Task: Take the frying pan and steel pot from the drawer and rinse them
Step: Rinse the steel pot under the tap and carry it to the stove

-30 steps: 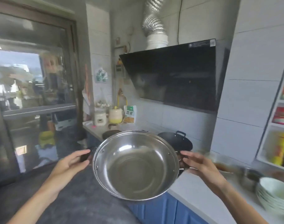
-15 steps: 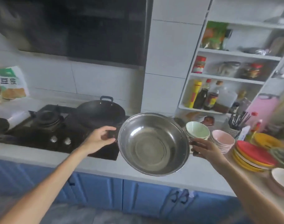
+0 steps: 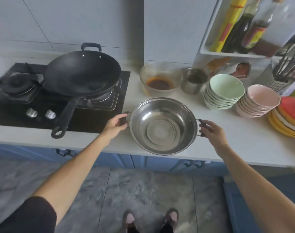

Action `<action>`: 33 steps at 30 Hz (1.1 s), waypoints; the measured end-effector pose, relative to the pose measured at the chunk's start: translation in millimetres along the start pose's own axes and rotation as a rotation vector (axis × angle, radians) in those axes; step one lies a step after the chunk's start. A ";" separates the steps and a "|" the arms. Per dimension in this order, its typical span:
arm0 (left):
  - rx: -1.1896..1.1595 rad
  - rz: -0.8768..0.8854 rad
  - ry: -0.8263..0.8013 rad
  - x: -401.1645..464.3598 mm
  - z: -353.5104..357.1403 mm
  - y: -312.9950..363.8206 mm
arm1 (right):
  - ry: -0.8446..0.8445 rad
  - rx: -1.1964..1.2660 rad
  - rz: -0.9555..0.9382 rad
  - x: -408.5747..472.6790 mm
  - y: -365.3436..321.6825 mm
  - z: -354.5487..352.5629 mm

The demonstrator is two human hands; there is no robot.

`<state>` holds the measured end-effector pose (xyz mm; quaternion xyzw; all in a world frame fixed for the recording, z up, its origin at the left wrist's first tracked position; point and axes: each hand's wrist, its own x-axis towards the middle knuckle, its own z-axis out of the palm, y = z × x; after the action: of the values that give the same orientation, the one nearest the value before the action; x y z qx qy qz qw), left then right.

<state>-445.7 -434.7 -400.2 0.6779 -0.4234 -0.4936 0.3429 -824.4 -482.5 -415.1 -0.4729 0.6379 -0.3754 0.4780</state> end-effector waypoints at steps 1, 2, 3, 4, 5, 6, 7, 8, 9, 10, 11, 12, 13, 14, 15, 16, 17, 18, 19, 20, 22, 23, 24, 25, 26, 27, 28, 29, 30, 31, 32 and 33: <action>-0.003 -0.003 0.010 4.1 0.7 -2.8 | -0.008 0.007 0.001 3.3 1.3 2.2; -0.003 -0.007 0.018 7.4 0.5 -5.0 | -0.015 0.012 0.000 6.3 2.2 3.8; -0.002 -0.009 0.022 10.0 0.6 -6.5 | -0.024 0.010 -0.002 9.0 2.9 5.5; 0.002 -0.016 0.023 13.1 0.0 -8.6 | -0.035 0.007 -0.006 11.6 4.1 6.7; 0.011 -0.021 0.020 16.0 -0.5 -11.2 | -0.047 0.001 -0.004 13.8 4.9 7.8; 0.022 -0.027 0.020 18.3 -1.0 -13.5 | -0.057 -0.004 0.004 15.5 5.6 8.8; 0.032 -0.030 0.023 19.7 -0.9 -15.2 | -0.063 -0.013 0.018 16.6 7.1 9.7; 0.032 -0.035 0.024 21.1 -1.3 -17.3 | -0.069 -0.021 0.035 16.4 8.9 10.4; 0.022 -0.034 0.017 20.9 -1.2 -18.1 | -0.073 -0.030 0.053 15.6 10.6 11.3; 0.008 -0.034 0.012 20.7 -1.4 -18.4 | -0.073 -0.035 0.067 14.4 11.6 11.7; 0.001 -0.027 0.003 20.8 -1.4 -18.4 | -0.069 -0.040 0.076 13.1 12.0 12.0; 0.001 -0.019 -0.004 22.2 -1.9 -19.2 | -0.064 -0.043 0.083 12.1 11.7 12.5; 0.001 -0.009 -0.011 24.2 -2.3 -20.7 | -0.056 -0.051 0.090 11.6 11.2 13.3; -0.003 0.000 -0.016 25.7 -2.8 -21.6 | -0.047 -0.057 0.097 10.9 10.9 14.1; -0.006 0.014 -0.019 27.2 -3.0 -22.7 | -0.033 -0.064 0.105 10.1 10.4 15.2; -0.015 0.027 -0.019 28.5 -3.1 -24.0 | -0.020 -0.068 0.109 9.1 9.6 16.4; -0.021 0.036 -0.019 30.9 -3.1 -25.9 | -0.008 -0.077 0.110 8.6 9.2 17.7; -0.029 0.043 -0.023 33.8 -3.5 -28.9 | 0.000 -0.083 0.110 7.6 9.2 19.1; -0.035 0.048 -0.028 35.9 -3.6 -32.0 | 0.008 -0.089 0.115 6.4 9.9 20.5; -0.044 0.058 -0.025 39.0 -3.6 -34.7 | 0.020 -0.081 0.121 5.6 10.5 21.3; -0.051 0.081 -0.019 44.0 -2.8 -39.4 | 0.026 -0.057 0.139 5.3 10.5 22.0; -0.050 0.088 -0.012 46.3 -2.0 -42.1 | 0.025 -0.053 0.149 6.3 10.5 22.0; -0.053 0.100 -0.011 49.2 -0.9 -45.4 | 0.022 -0.050 0.157 7.3 10.2 22.3; -0.047 0.108 -0.017 50.8 -0.1 -48.5 | 0.020 -0.060 0.163 8.1 10.3 22.6; -0.043 0.118 -0.031 52.5 0.5 -52.3 | 0.021 -0.067 0.167 8.9 10.5 22.9; -0.033 0.127 -0.041 53.0 0.8 -53.9 | 0.026 -0.075 0.169 10.1 11.5 22.4; -0.022 0.138 -0.044 55.0 0.6 -55.6 | 0.029 -0.073 0.170 10.3 12.1 22.2; -0.011 0.143 -0.039 57.3 0.3 -56.6 | 0.025 -0.081 0.169 10.6 12.3 21.5; 0.000 0.147 -0.035 60.1 0.6 -57.5 | 0.013 -0.094 0.165 11.1 12.0 20.9; 0.026 0.147 -0.036 61.8 1.2 -56.2 | 0.004 -0.112 0.159 11.8 11.4 20.7; 0.065 0.152 -0.038 63.1 2.7 -54.7 | 0.001 -0.122 0.157 12.2 8.8 22.1; 0.135 0.158 -0.037 63.2 4.3 -51.3 | 0.005 -0.144 0.158 14.2 6.2 23.4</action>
<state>-428.0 -471.8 -470.6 0.6548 -0.5142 -0.4477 0.3263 -804.7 -495.1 -430.6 -0.4535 0.6996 -0.2909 0.4693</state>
